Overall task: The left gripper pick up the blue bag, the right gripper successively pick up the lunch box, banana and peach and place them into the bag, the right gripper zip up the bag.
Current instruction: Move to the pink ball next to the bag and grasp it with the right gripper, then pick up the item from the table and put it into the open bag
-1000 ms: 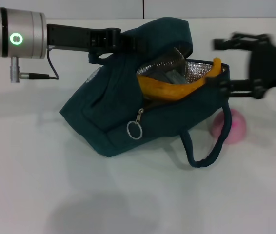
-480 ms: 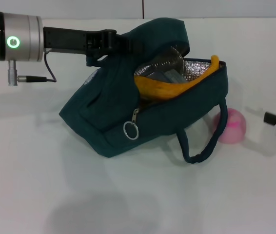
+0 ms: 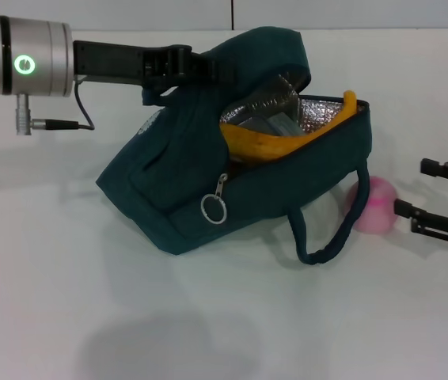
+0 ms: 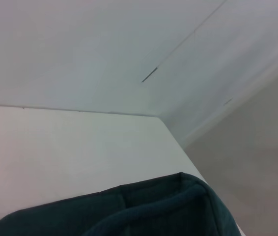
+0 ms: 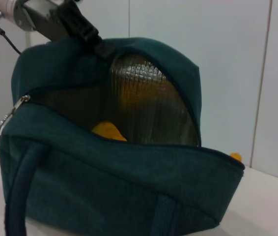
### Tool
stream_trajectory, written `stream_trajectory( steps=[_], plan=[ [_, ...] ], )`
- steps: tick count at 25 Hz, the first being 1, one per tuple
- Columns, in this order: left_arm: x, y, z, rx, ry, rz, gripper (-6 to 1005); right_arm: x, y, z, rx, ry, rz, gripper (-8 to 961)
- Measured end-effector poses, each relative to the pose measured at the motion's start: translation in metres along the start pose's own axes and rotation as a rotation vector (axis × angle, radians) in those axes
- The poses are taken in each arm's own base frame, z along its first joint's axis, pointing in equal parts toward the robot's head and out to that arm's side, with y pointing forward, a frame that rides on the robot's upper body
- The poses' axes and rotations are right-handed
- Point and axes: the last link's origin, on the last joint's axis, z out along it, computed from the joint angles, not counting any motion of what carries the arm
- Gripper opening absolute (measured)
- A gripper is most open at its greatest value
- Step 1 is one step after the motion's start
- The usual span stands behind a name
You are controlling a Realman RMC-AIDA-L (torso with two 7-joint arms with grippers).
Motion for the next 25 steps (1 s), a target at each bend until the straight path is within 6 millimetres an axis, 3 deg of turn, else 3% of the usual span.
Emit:
stream_trajectory(
  steps=[12,22,25],
  plan=[
    [0.0,-0.001,-0.002,0.002,0.011,0.005,62,0.0,0.002,0.029,-0.043,0.051,-0.005,655],
    [0.0,-0.001,-0.003,-0.002,0.013,0.005,62,0.005,0.002,0.037,-0.048,0.103,0.037,610],
    [0.0,0.0,-0.003,-0.007,0.015,0.006,62,0.007,0.001,0.04,-0.041,0.132,0.055,508]
  ],
)
